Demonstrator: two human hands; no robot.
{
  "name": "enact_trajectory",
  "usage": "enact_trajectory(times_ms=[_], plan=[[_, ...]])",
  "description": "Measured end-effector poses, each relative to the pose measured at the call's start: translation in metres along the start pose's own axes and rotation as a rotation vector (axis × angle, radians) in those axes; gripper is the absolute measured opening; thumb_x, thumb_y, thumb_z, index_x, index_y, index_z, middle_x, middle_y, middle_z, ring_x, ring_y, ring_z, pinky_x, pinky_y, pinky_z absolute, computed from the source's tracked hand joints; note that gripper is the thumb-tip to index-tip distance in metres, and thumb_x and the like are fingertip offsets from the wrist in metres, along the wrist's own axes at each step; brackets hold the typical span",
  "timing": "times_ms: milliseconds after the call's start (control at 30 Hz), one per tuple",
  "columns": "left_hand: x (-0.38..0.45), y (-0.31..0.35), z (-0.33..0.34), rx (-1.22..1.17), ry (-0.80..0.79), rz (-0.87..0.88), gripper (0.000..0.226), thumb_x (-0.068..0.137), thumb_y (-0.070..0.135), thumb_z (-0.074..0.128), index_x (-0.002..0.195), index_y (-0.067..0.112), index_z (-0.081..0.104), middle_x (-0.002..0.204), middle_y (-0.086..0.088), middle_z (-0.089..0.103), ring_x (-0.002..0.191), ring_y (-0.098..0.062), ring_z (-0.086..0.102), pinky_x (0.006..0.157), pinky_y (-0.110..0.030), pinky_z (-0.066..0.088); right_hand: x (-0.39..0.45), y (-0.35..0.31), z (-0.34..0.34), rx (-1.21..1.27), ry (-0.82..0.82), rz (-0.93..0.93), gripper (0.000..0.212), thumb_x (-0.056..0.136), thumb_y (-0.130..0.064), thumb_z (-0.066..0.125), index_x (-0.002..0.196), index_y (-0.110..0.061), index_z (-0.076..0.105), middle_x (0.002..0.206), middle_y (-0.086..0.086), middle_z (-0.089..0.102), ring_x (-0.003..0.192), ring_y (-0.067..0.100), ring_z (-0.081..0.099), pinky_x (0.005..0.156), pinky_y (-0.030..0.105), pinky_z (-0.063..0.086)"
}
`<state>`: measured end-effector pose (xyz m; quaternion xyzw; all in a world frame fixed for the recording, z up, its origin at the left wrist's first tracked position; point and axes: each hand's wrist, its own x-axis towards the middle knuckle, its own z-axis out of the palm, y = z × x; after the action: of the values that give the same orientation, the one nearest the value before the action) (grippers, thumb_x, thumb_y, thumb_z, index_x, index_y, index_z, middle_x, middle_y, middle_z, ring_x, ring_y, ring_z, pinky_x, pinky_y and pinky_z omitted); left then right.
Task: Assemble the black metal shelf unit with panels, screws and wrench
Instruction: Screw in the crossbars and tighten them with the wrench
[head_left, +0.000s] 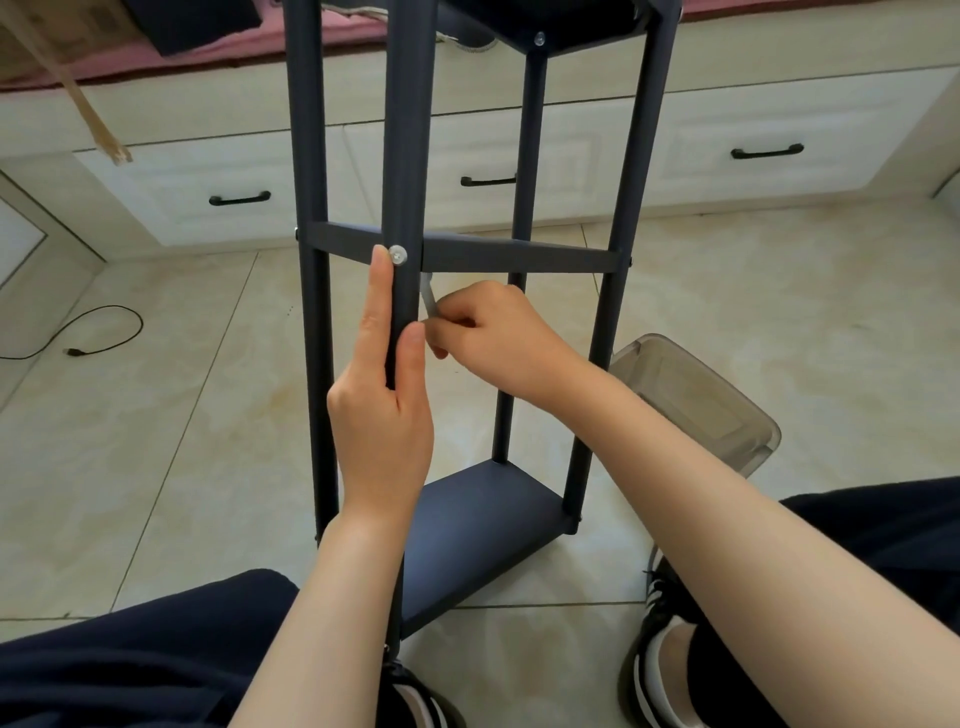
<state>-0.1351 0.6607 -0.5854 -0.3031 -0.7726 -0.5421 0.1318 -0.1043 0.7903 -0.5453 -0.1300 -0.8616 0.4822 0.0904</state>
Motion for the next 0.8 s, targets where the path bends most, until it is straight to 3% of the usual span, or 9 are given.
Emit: enact_trajectory(times_ms=[167, 300, 400, 567, 700, 800], plan=[[0.001, -0.002, -0.001, 0.004, 0.001, 0.003, 0.049, 0.105, 0.044, 0.038, 0.152, 0.049, 0.023, 0.067, 0.025, 0.048, 0.052, -0.020, 0.038, 0.049, -0.043, 0.042, 0.001, -0.002, -0.003, 0.060, 0.036, -0.008, 0.034, 0.096, -0.023, 0.055, 0.069, -0.006, 0.066, 0.048, -0.009, 0.044, 0.044, 0.002, 0.040, 0.047, 0.014, 0.034], [0.001, -0.003, -0.001, 0.002, 0.013, 0.012, 0.049, 0.106, 0.044, 0.038, 0.153, 0.048, 0.024, 0.075, 0.018, 0.053, 0.056, -0.008, 0.048, 0.054, -0.025, 0.043, 0.002, -0.003, -0.001, 0.075, 0.063, -0.053, 0.033, 0.097, -0.024, 0.055, 0.073, -0.008, 0.071, 0.054, -0.001, 0.054, 0.048, 0.003, 0.044, 0.051, 0.017, 0.039], [0.000, -0.002, 0.000, 0.009, 0.019, 0.012, 0.049, 0.106, 0.043, 0.038, 0.152, 0.051, 0.025, 0.073, 0.028, 0.053, 0.054, -0.020, 0.042, 0.051, -0.041, 0.045, 0.003, 0.000, 0.005, 0.077, 0.101, -0.076, 0.032, 0.098, -0.024, 0.056, 0.075, -0.008, 0.073, 0.055, -0.002, 0.056, 0.050, 0.005, 0.045, 0.052, 0.017, 0.040], [0.000, -0.001, -0.002, 0.003, 0.025, 0.013, 0.048, 0.106, 0.047, 0.038, 0.151, 0.052, 0.024, 0.073, 0.028, 0.053, 0.053, -0.023, 0.041, 0.051, -0.045, 0.044, 0.007, 0.005, 0.017, 0.087, 0.200, -0.130, 0.041, 0.098, -0.016, 0.058, 0.059, -0.029, 0.058, 0.045, -0.019, 0.049, 0.050, 0.000, 0.051, 0.054, 0.012, 0.035], [0.001, -0.001, -0.005, 0.007, 0.029, 0.017, 0.049, 0.103, 0.057, 0.034, 0.151, 0.052, 0.025, 0.067, 0.024, 0.051, 0.052, -0.025, 0.041, 0.051, -0.046, 0.045, 0.010, 0.006, 0.033, 0.118, 0.278, -0.186, 0.034, 0.097, -0.011, 0.058, 0.064, -0.004, 0.060, 0.054, 0.001, 0.055, 0.052, 0.016, 0.048, 0.055, 0.027, 0.040], [0.002, -0.005, -0.005, -0.008, 0.030, 0.007, 0.049, 0.103, 0.057, 0.034, 0.151, 0.052, 0.026, 0.067, 0.024, 0.051, 0.052, -0.021, 0.042, 0.051, -0.042, 0.046, 0.016, 0.008, 0.043, 0.119, 0.353, -0.226, 0.032, 0.097, -0.010, 0.059, 0.066, 0.002, 0.061, 0.057, 0.005, 0.057, 0.055, 0.020, 0.050, 0.058, 0.032, 0.045]])
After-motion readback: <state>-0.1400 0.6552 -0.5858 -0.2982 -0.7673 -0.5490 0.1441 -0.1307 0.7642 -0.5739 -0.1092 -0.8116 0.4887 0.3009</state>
